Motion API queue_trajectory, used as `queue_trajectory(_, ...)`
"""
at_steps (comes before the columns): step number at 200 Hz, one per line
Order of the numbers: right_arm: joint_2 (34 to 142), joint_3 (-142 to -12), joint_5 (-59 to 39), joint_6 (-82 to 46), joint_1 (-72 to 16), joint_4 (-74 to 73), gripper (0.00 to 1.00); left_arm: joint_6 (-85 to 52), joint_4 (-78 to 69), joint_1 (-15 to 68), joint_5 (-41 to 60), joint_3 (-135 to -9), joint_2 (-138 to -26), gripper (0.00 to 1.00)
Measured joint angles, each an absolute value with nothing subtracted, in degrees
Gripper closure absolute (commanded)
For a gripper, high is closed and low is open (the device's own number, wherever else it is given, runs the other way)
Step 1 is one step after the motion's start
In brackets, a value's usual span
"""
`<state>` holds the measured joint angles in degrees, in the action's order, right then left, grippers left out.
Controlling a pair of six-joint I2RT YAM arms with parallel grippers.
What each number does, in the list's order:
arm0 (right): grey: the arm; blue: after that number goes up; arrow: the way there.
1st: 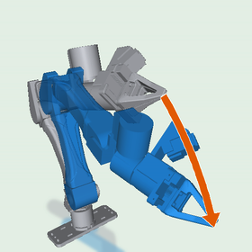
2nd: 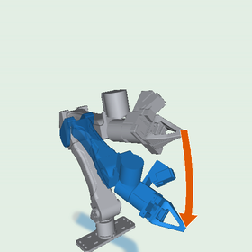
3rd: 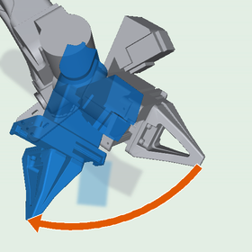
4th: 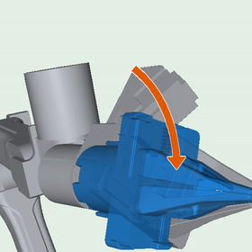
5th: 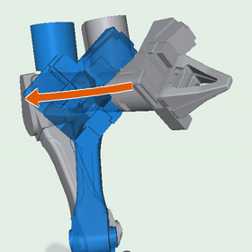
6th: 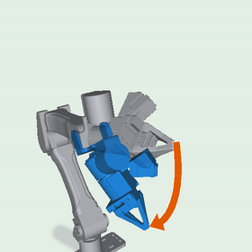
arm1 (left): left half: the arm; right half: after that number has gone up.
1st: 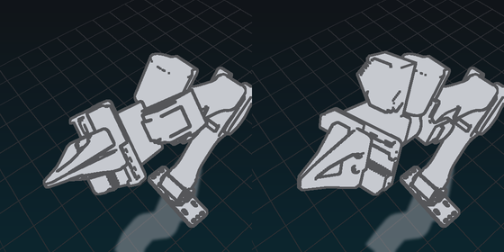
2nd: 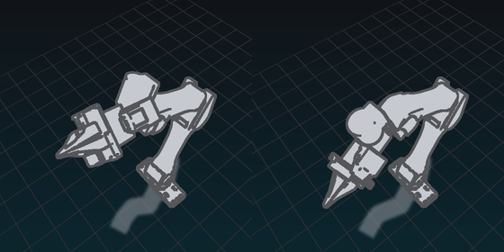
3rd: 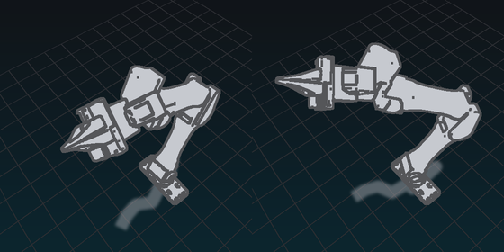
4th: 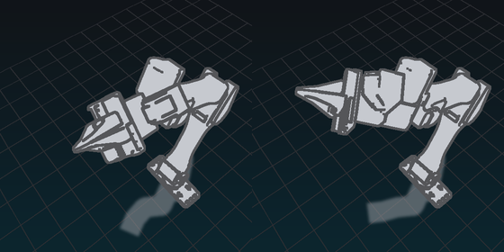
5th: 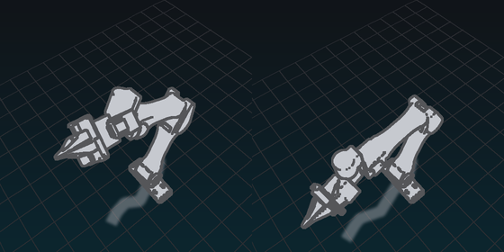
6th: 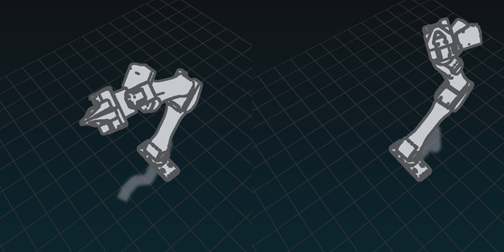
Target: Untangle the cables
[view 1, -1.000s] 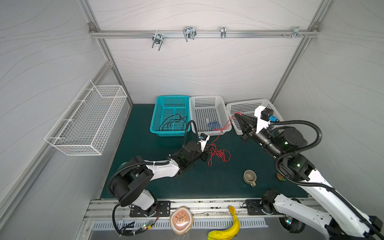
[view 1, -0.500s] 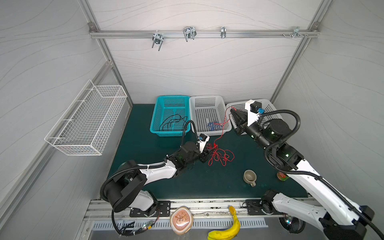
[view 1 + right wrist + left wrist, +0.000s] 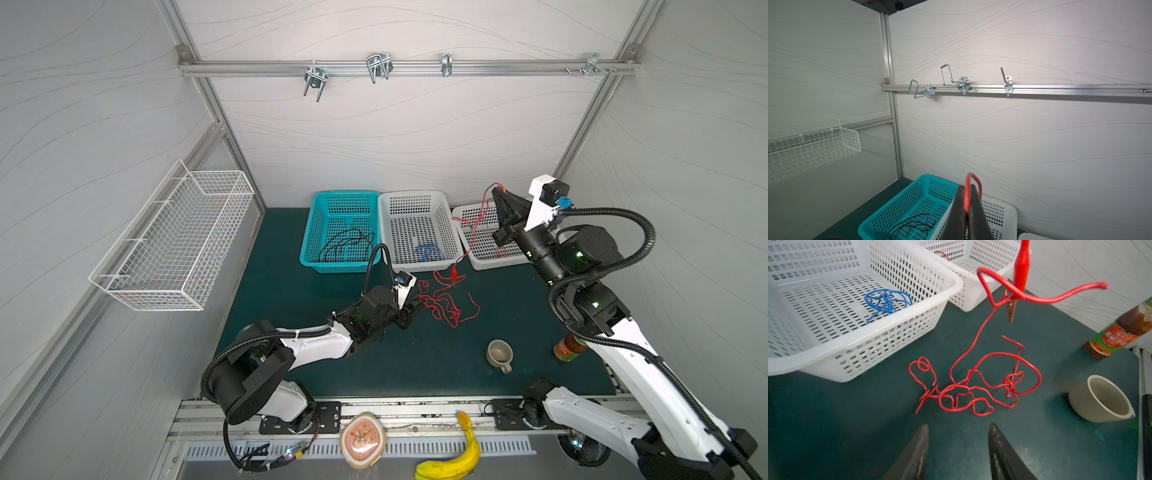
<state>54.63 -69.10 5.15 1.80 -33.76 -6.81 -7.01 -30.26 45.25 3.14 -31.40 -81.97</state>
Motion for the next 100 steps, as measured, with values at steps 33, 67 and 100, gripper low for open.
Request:
queue_trajectory(33,54.57,-69.12,2.50,1.41,-33.76,-6.52,1.00,-7.03,-30.37,45.25,3.20,-32.18,-83.64,0.46)
queue_trajectory(67,54.22,-69.04,0.69,0.62,-33.76,-5.85,1.00,-7.53,-31.51,45.25,3.66,-33.89,-85.54,0.40)
queue_trajectory(100,52.56,-68.38,-0.54,-0.64,-33.76,-5.45,1.00,-8.05,-34.65,45.25,3.66,-35.77,-87.57,0.40)
